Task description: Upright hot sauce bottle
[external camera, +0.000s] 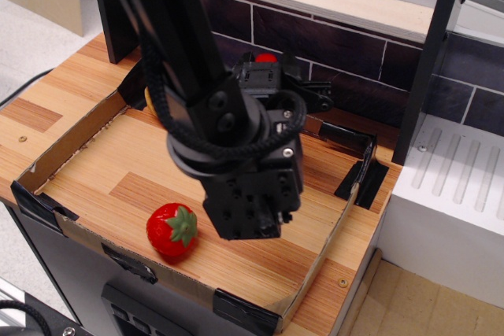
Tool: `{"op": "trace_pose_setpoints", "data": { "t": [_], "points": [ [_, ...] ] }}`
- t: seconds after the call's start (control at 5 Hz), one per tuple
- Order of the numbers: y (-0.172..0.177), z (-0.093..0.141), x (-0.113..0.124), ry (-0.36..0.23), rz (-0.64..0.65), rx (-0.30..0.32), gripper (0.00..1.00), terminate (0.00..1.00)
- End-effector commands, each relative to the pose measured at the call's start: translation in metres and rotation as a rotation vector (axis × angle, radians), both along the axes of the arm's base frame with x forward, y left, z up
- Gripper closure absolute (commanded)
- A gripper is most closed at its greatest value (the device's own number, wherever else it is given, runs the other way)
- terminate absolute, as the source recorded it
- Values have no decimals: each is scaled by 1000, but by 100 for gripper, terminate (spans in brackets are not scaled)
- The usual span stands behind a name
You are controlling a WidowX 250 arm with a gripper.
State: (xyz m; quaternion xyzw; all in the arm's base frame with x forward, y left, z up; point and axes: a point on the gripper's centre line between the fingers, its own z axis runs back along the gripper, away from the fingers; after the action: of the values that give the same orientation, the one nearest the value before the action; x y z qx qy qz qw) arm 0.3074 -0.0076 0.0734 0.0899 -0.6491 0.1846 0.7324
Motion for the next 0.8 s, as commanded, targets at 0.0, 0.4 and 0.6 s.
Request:
{"op": "trace_pose_setpoints", "data": {
  "t": [0.0,0.4,0.6],
  "points": [
    [-8,7,-13,68,-41,-35,0,0],
    [-10,32,-23,145,-37,-115,0,0],
    [-10,32,-23,145,-37,-115,0,0]
  ]
}}
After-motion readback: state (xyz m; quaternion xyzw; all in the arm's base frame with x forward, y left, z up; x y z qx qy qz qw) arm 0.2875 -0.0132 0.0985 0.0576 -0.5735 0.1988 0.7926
